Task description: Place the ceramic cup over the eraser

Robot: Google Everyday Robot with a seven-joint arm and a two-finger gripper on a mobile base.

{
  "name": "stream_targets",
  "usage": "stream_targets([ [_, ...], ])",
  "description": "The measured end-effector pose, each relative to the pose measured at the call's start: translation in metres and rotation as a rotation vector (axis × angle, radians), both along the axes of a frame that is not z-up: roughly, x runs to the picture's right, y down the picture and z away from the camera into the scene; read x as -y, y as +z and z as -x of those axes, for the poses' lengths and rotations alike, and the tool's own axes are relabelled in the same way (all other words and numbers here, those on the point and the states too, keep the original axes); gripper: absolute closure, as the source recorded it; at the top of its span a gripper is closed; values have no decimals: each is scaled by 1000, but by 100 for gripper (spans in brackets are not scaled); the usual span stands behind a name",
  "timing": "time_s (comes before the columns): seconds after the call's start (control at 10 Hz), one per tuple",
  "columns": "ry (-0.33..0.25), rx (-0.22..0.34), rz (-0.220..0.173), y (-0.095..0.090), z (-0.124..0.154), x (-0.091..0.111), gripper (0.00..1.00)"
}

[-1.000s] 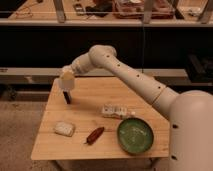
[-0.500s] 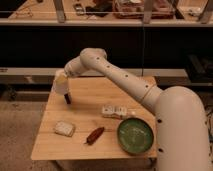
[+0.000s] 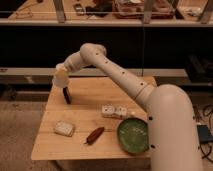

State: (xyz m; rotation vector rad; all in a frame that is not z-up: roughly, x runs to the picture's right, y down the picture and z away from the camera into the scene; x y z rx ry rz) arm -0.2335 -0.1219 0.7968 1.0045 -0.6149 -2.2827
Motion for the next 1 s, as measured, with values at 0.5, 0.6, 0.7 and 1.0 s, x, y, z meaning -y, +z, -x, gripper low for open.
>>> stream_targets([
  [0.5, -41, -18, 17, 12, -16, -6, 100],
  [0.6, -51, -18, 20, 12, -18, -6, 100],
  [0.7, -58, -17, 22, 12, -19, -7, 100],
  [1.0, -81, -1, 26, 7, -19, -8, 100],
])
